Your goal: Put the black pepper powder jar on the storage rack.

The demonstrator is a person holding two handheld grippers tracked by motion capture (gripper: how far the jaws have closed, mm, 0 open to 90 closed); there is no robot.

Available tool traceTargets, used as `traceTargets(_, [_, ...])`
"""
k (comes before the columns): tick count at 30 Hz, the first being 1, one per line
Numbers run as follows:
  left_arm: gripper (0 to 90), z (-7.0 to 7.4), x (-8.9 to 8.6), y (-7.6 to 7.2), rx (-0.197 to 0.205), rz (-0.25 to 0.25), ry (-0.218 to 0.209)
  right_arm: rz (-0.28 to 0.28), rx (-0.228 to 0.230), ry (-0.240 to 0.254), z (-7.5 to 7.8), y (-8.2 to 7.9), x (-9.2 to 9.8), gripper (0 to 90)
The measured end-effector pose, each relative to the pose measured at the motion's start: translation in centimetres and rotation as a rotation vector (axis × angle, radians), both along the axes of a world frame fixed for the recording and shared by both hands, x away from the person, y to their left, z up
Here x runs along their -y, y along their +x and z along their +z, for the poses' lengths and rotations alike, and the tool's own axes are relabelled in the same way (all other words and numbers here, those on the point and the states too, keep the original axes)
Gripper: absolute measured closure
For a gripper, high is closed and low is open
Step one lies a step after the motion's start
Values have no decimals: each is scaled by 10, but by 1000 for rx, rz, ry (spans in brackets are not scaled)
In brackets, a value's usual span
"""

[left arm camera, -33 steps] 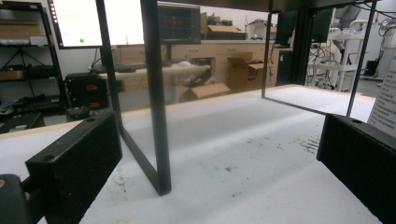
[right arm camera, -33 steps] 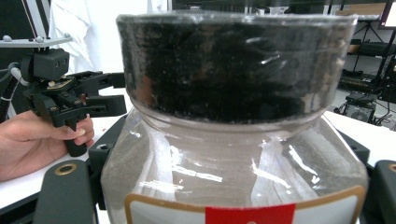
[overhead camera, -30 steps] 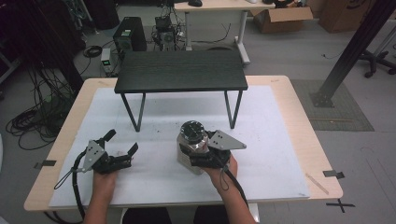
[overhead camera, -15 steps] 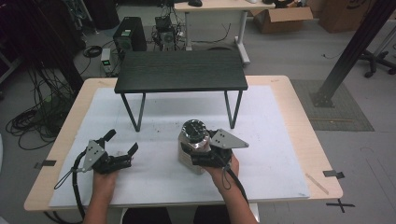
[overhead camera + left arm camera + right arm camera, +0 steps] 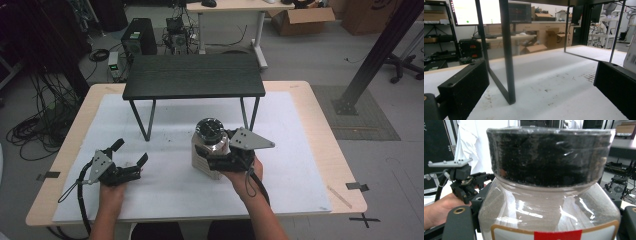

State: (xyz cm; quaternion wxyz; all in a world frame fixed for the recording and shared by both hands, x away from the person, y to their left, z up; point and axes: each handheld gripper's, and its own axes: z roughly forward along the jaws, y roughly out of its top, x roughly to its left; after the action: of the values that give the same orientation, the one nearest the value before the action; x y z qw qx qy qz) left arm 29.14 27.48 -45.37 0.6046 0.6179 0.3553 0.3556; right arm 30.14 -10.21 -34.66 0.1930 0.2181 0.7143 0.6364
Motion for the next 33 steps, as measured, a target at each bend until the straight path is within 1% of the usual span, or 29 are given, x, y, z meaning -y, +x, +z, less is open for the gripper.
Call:
traceTargets(1, [5,0,0,0,0,0,0,0,0,0,0,0,0,225])
traceTargets(2, [5,0,0,0,0,0,0,4,3,0,7,0,2,225])
traceTargets(3, [5,0,0,0,1,0,2,4,3,0,7,0,2,225])
traceTargets(4, [5,0,0,0,0,0,1,6,3,1,11,1,2,225])
traceTargets(5, [5,0,0,0,0,0,1,11,2,1,19,1,4,225])
traceTargets(6, [5,0,0,0,1,0,1,11,2,1,19,1,4,225])
traceTargets(7, [5,0,0,0,0,-1,1,13,2,1,27,2,5,225])
traceTargets(8, [5,0,0,0,1,0,1,13,2,1,27,2,5,225])
traceTargets(14, [5,0,0,0,1,0,0,12,19,-7,49,5,9,225])
traceTargets(15, [5,0,0,0,1,0,0,12,19,-7,49,5,9,225])
traceTargets(16, [5,0,0,0,0,0,1,10,19,-8,55,6,9,224])
traceTargets(17, [5,0,0,0,0,0,1,10,19,-8,55,6,9,224])
traceTargets(19, [5,0,0,0,0,0,0,12,16,-1,64,8,10,224])
traceTargets(21, [5,0,0,0,1,0,0,15,14,3,66,8,10,224])
traceTargets(22, [5,0,0,0,1,0,0,17,14,5,72,9,10,224])
traceTargets(24, [5,0,0,0,1,-1,0,17,21,1,78,11,9,224])
traceTargets(25, [5,0,0,0,1,-1,0,17,21,1,78,11,9,224])
traceTargets(29, [5,0,0,0,1,-1,0,17,25,-3,91,16,8,224])
traceTargets(30, [5,0,0,0,1,-1,0,17,25,-3,91,16,8,224])
traceTargets(33, [5,0,0,0,1,-1,-1,14,23,8,97,19,8,224])
